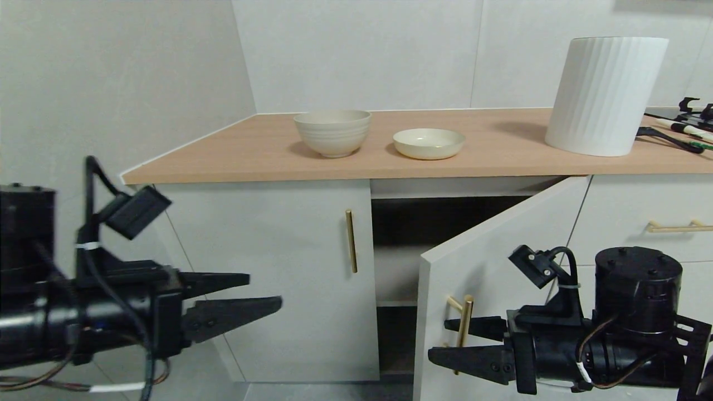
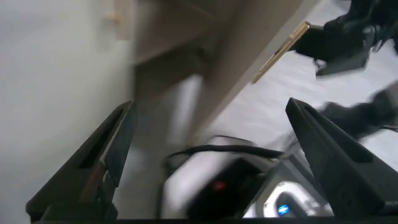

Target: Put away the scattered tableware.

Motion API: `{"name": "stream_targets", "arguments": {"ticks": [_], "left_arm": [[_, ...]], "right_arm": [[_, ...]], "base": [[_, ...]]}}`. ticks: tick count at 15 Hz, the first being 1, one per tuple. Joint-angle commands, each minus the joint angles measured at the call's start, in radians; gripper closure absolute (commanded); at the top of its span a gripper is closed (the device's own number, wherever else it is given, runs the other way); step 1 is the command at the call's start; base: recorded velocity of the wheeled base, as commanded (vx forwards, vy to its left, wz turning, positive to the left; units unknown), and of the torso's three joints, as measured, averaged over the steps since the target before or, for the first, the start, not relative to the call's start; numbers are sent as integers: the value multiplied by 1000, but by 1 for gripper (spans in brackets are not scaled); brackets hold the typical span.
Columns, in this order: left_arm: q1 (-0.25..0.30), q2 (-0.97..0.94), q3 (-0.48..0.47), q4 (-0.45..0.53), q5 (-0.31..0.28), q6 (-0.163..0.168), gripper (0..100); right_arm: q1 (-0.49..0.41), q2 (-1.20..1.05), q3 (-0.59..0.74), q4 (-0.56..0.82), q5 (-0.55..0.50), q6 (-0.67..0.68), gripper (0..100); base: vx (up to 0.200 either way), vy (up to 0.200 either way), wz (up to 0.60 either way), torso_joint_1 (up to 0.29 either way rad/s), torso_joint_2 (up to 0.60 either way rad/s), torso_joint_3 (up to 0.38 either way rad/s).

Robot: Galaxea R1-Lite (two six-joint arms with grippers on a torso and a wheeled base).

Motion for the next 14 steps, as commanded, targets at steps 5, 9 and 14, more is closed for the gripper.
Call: {"name": "stream_targets", "arguments": {"ticks": [5, 9, 14], "left_arm": [[-236, 501, 66, -424, -6, -151, 0], [-236, 519, 59, -453, 6, -154, 0], [-238, 689, -56, -593, 71, -156, 100]], "right_arm": [[-1, 8, 8, -23, -2, -1, 0], [-1, 8, 9, -27, -3, -1, 0], [0, 8, 12, -29, -3, -1, 0]], "base": [[0, 0, 0, 0, 0, 0], [0, 0, 0, 0, 0, 0], [0, 0, 0, 0, 0, 0]]}}
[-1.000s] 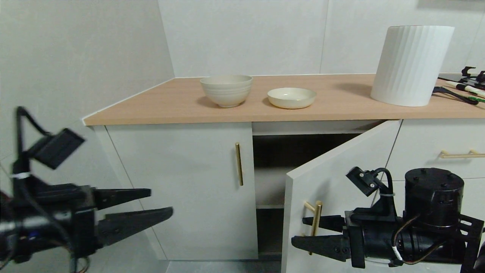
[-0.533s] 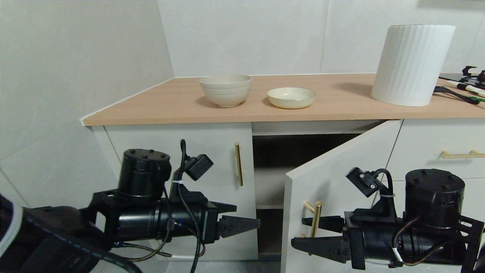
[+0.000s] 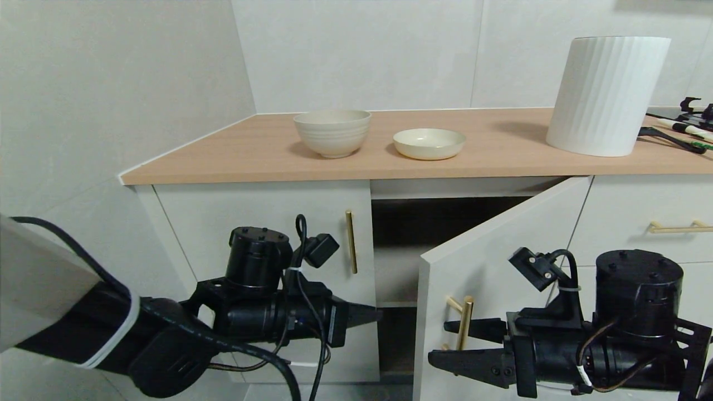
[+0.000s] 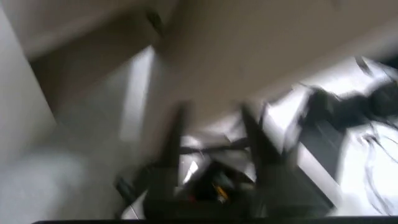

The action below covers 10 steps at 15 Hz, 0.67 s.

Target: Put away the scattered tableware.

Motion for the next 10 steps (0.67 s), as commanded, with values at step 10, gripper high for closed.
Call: {"name": "stream_targets", "arguments": {"ticks": [10], "left_arm": [[-181, 277, 0, -537, 125, -73, 100]], "right_arm": [[-53, -6, 27, 0, -123, -94, 0]], "base": [[0, 0, 0, 0, 0, 0]]}}
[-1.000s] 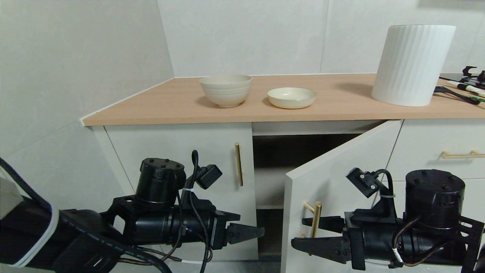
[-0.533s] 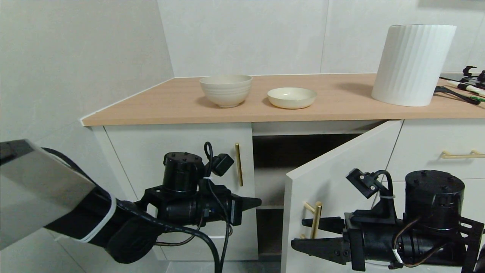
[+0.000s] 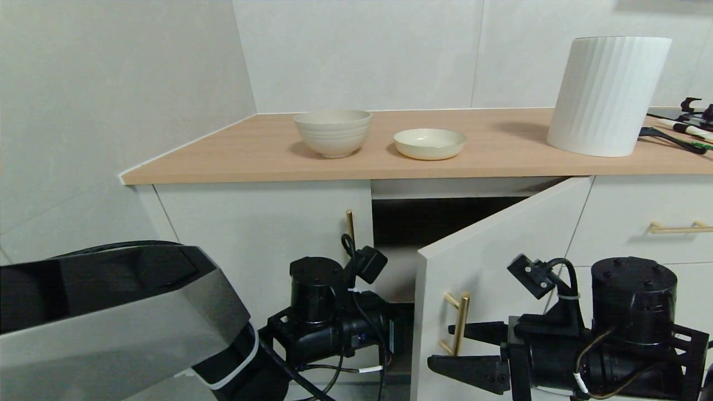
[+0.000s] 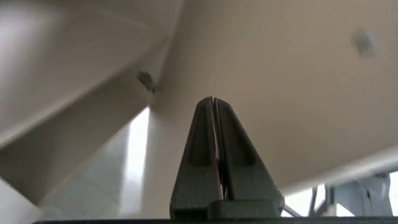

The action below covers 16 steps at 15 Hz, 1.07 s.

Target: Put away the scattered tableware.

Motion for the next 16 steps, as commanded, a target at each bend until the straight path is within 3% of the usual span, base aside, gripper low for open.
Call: {"name": "stream_targets", "arguments": {"ticks": [1, 5, 7, 9, 12, 15, 16], "left_arm": [[-17, -5, 11, -9, 1, 0, 100], [-40, -22, 25, -25, 1, 0, 100], [-40, -24, 30, -26, 2, 0, 100], [-40, -41, 44, -26, 1, 0, 100], [-40, -68, 61, -25, 1, 0, 100], [-40, -94, 97, -25, -10, 0, 100], [-46, -91, 94, -23, -10, 0, 100]], "right_arm": [[-47, -14, 11, -5, -30, -35, 0], [-151, -129, 48, 1, -28, -40, 0], [-159, -167, 111, 2, -30, -52, 0], [-159, -204, 214, 5, -44, -153, 0], [-148, -250, 315, 10, -208, -198, 0], [-144, -361, 333, 126, -243, -199, 0], [-134, -419, 289, 240, -243, -199, 0]], "base": [[0, 0, 0, 0, 0, 0], [0, 0, 0, 0, 0, 0], [0, 0, 0, 0, 0, 0], [0, 0, 0, 0, 0, 0], [0, 0, 0, 0, 0, 0], [0, 0, 0, 0, 0, 0], [0, 0, 0, 0, 0, 0]]}}
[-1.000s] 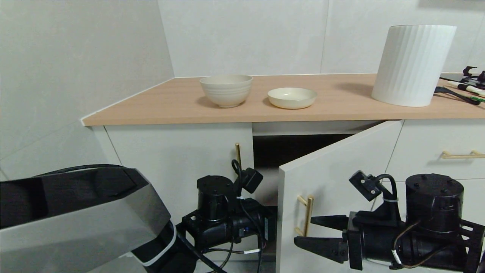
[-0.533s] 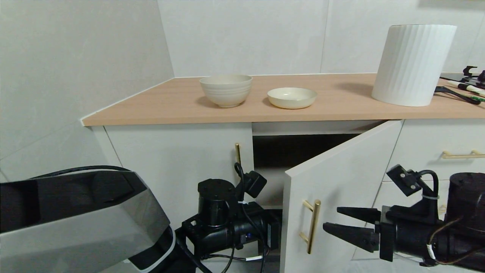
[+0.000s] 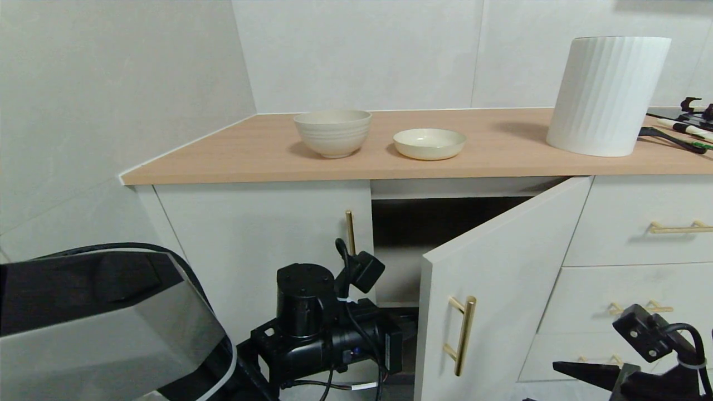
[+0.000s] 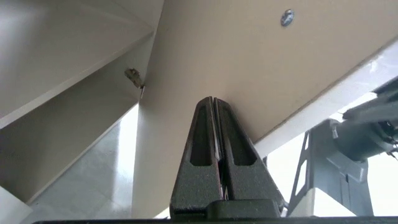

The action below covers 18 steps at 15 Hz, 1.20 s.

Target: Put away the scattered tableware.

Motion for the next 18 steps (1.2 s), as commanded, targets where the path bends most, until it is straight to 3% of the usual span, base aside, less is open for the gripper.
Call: {"name": "stream_targets", "arguments": {"ticks": [1, 3, 8, 13, 18], "left_arm": [[-5, 3, -8, 0, -2, 0, 100], [-8, 34, -35, 1, -2, -2, 100], [-25, 43, -102, 81, -2, -6, 100], [-38, 49, -139, 121, -2, -6, 100], [-35, 114, -245, 179, 7, -8, 100]], "right_arm": [[27, -149, -76, 177, -2, 1, 0], [38, -206, -117, 286, 3, 1, 0], [38, -205, -125, 296, -3, 1, 0], [38, -209, -123, 296, -3, 1, 0], [38, -218, -123, 296, -5, 1, 0]], "base": [[0, 0, 0, 0, 0, 0], [0, 0, 0, 0, 0, 0], [0, 0, 0, 0, 0, 0], [-200, 0, 0, 3, 7, 3], [0, 0, 0, 0, 0, 0]]}}
